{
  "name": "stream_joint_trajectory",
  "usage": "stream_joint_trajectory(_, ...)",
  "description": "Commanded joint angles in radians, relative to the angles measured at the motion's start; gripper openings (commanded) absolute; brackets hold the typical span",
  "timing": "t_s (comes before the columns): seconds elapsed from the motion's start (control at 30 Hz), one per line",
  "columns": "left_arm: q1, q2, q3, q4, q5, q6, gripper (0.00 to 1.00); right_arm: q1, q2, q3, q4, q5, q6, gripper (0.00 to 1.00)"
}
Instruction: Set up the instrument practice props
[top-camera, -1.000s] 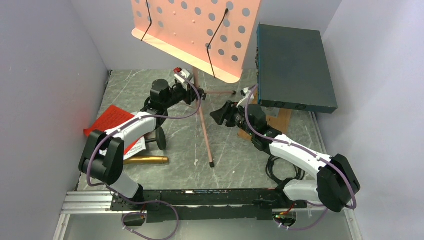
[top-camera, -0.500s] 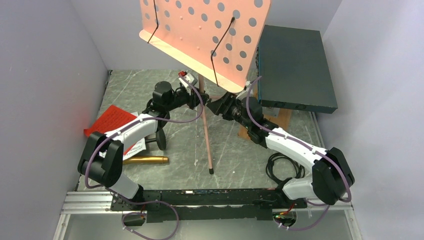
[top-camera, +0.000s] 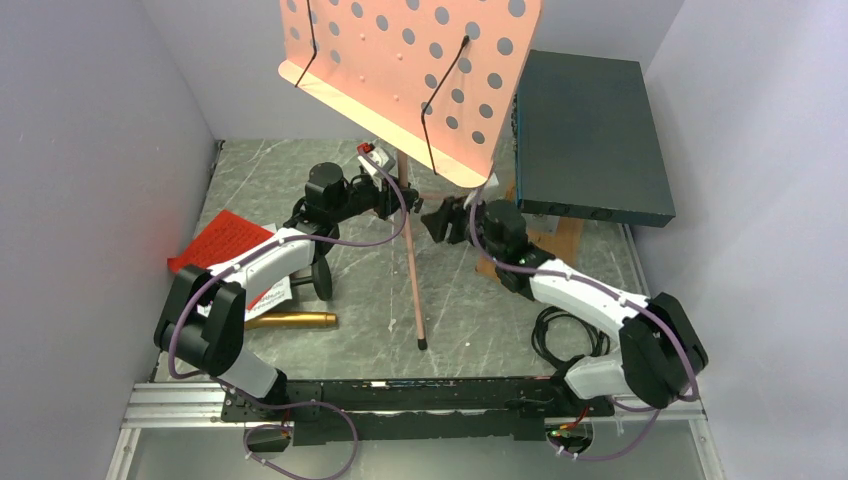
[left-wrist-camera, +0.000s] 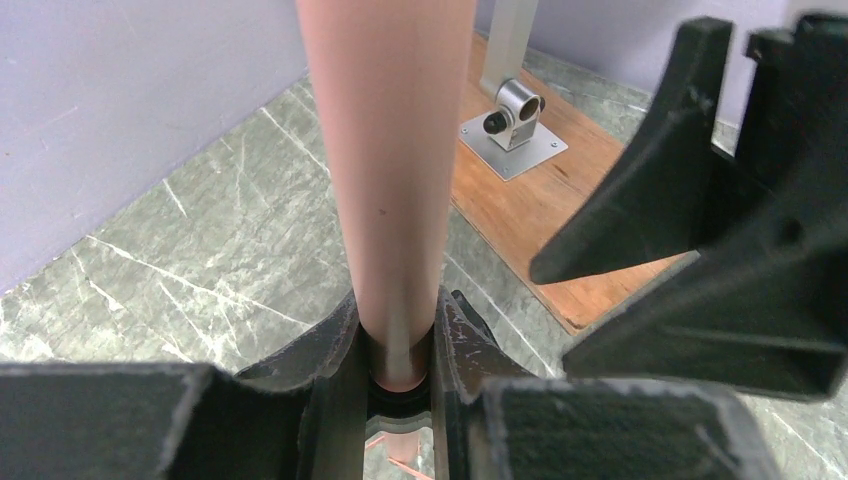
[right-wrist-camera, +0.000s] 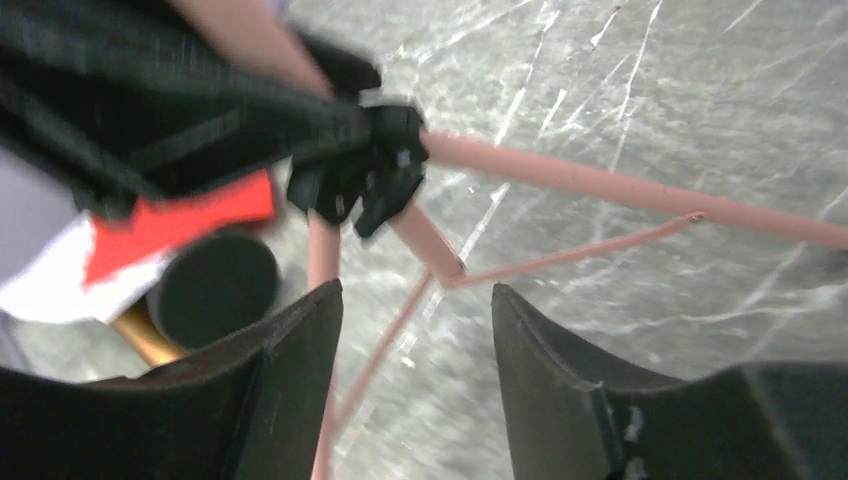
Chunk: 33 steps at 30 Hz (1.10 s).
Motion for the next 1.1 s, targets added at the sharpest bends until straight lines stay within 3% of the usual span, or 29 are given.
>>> stream_joint_trajectory(0.0,-0.024,-0.029,-0.002,-0.05,0.094,-0.012,0.0,0.0,-0.091,-0.182,0.339,-0.123,-0.46,0.63)
stream_joint_trajectory(0.23,-0.024,-0.043,0.002,-0.066,0.073,-0.002,0.0,0.003,-0.109,-0.291,0.47,-0.309,-1.012,0.73)
stream_joint_trajectory(0.37,-0.021,-0.054,0.0,-0.043,0.08,-0.035,0.0,-0.001,-0.068,-0.294,0.552,-0.341,-1.17,0.74)
stream_joint_trajectory(0.7,-0.011,-0.046,0.003,-0.018,0.092,-0.075,0.0,0.002,-0.009,-0.164,0.431,-0.42,-1.354,0.6)
stream_joint_trajectory(1.07,0.003,-0.048,0.017,-0.013,0.107,-0.1,0.0,0.003,0.033,-0.091,0.288,-0.39,-1.444,0.6)
